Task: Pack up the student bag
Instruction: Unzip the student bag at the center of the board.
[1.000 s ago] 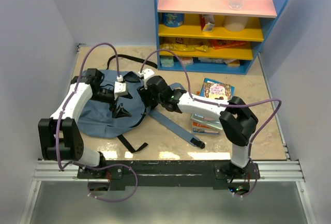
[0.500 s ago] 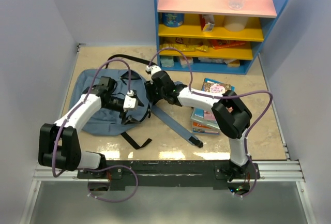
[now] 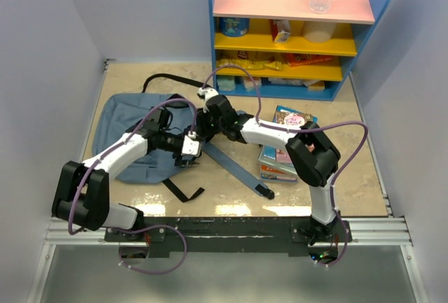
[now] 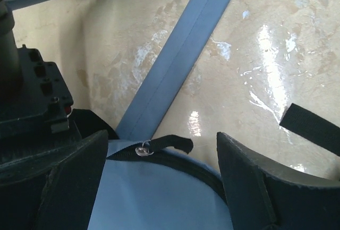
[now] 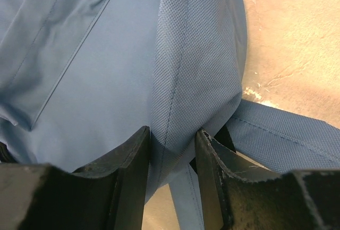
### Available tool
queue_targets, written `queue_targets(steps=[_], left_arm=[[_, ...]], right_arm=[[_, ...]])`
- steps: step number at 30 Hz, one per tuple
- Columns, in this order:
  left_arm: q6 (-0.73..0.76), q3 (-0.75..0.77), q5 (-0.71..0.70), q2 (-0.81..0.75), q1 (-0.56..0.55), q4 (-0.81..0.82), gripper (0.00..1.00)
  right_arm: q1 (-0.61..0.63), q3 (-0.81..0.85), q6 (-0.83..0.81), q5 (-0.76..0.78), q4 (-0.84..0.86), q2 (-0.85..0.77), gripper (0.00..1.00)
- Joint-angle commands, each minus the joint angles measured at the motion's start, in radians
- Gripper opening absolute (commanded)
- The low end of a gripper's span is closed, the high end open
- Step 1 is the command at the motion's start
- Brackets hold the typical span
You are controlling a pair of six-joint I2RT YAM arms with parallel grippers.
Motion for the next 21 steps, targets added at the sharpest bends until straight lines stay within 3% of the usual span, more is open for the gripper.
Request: queue_targets(steps=[1, 9, 12, 21], left_arm=[[0.029, -0.009, -0.012, 0.016, -0.021, 0.091, 0.86], [0.060, -0.065, -0.069, 0.013, -0.035, 0.134, 0.71], [0.020, -0.071, -0.081, 0.011, -0.035, 0.179, 0.59], [-0.084, -0.081, -0.083, 0.013, -0.035, 0.275, 0.40]], right_arm=[[-0.001, 0.010, 0.023, -0.026, 0.035, -0.041, 0.41], [-0.001, 0.014, 0.034, -0.029, 0.027, -0.044, 0.37], [-0.002, 0.019, 0.034, -0.029, 0.026, -0.045, 0.36], [-0.001, 0.013, 0.035, -0.046, 0.015, -0.057, 0.28]])
